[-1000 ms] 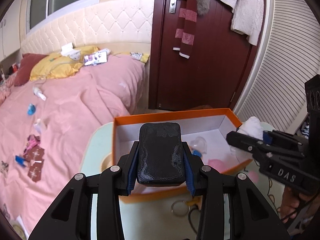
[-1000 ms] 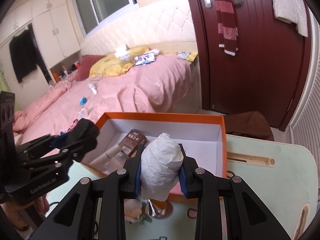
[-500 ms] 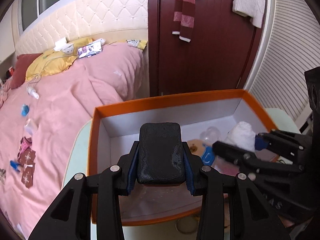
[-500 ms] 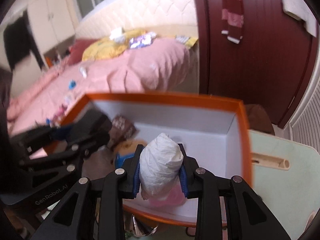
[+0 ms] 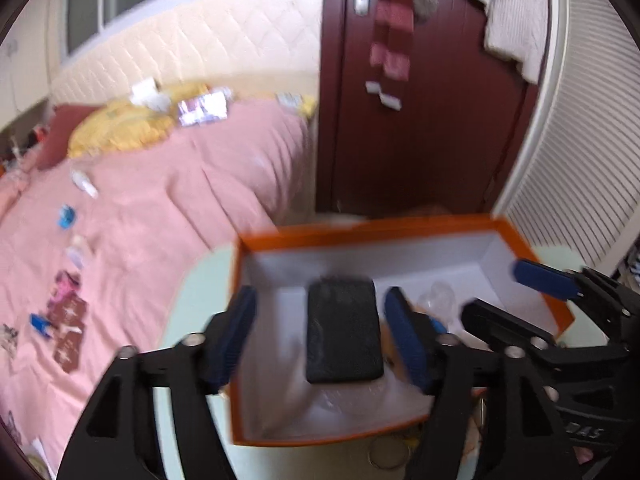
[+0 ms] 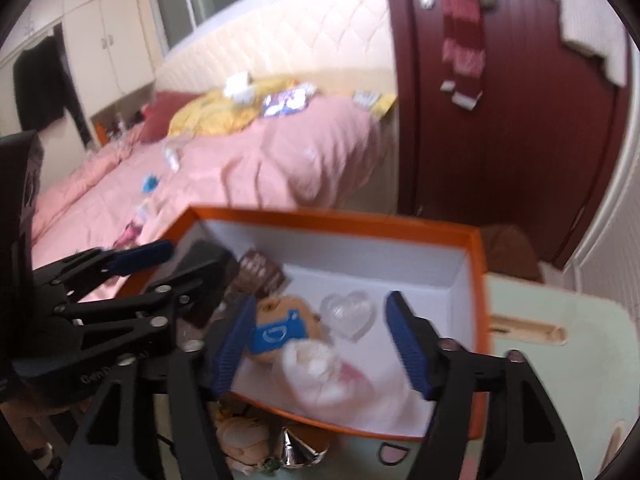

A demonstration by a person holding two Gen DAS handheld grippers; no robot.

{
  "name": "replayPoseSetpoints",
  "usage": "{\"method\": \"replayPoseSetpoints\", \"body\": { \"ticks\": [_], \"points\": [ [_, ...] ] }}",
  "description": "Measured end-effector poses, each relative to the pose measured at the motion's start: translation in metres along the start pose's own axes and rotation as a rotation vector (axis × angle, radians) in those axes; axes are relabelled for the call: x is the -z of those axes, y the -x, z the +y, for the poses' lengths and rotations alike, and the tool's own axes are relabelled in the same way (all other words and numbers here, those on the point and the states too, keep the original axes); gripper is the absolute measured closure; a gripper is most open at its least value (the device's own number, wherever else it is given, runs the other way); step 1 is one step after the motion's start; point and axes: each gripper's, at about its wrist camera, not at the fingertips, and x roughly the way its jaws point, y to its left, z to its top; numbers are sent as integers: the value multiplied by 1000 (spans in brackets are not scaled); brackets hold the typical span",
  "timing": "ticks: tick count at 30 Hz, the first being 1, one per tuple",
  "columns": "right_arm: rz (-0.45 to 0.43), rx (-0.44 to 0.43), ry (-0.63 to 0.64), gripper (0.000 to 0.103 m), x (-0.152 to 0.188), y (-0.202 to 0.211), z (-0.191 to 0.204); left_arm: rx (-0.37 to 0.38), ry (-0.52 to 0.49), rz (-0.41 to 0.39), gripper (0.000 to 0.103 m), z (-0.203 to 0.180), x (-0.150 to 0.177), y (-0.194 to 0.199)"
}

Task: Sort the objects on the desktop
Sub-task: 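Carry the pouch into the orange box with the left tool while the right tool carries the tissue there, then open both tools and withdraw them from the box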

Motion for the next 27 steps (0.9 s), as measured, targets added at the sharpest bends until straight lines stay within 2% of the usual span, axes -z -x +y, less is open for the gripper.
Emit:
{"method": "replayPoseSetpoints", "body": {
  "ticks": [1,2,10,19,23,27],
  "points": [
    [-16,-1,-12,17,-1,5,-2,-8,1,-37,16,1,-2,7],
    [-33,-2,-24,15,-2,10,-4,-2,1,-54,14,2,-4,12],
    [-52,-5,-68,15,5,34,-8,37,39,-55,14,9,4,37],
    [31,2,-60,15,42,58,-4,12,-22,89,14,10,55,53],
    [110,5,-68,15,67,58,-1,31,-31,184,14,5,82,47],
    [226,32,-59,15,92,44,2,33,-41,276,14,0,105,35]
  ]
}}
